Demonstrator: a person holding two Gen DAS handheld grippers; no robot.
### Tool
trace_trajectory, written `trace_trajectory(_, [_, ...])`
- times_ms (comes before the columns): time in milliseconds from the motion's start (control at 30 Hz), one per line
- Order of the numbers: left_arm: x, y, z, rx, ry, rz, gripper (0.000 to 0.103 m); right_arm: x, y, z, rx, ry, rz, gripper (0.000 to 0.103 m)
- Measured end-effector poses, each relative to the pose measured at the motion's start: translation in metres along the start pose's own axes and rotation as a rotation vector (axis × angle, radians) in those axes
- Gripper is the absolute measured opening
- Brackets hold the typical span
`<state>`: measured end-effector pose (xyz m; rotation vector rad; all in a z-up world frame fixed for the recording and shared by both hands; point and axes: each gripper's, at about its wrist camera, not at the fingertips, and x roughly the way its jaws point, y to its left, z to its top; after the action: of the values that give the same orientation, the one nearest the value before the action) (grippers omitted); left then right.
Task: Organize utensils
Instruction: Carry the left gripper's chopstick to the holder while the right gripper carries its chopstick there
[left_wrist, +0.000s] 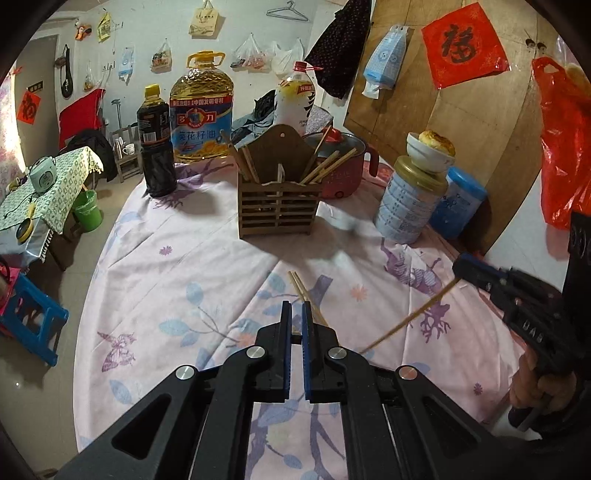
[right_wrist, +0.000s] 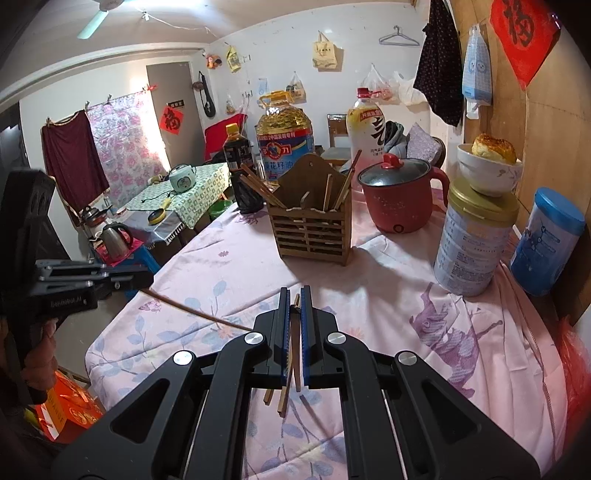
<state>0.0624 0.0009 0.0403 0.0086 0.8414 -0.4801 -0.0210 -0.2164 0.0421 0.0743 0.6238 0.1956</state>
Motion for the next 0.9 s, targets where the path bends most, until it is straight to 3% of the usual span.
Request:
trace_trajectory(267, [0.019,0.012,0.003,-0.051,-0.012,-0.025,0.007,-0.002,0.002,-0.005,0.017,-0.002,-0.005,0.007])
trace_trajectory(567, [0.02,0.005,0.007,-0.035,-0.03,-0.034,0.006,-0.004,0.003,-0.004,0.027,-0.014,-0.011,0.006])
trace_trajectory(900, [-0.02,-0.01,0.055,0.031,-0.115,-0.018,0.005,-0.031,-0.009,0.028,0.043,-0.124,-0.039,0.006])
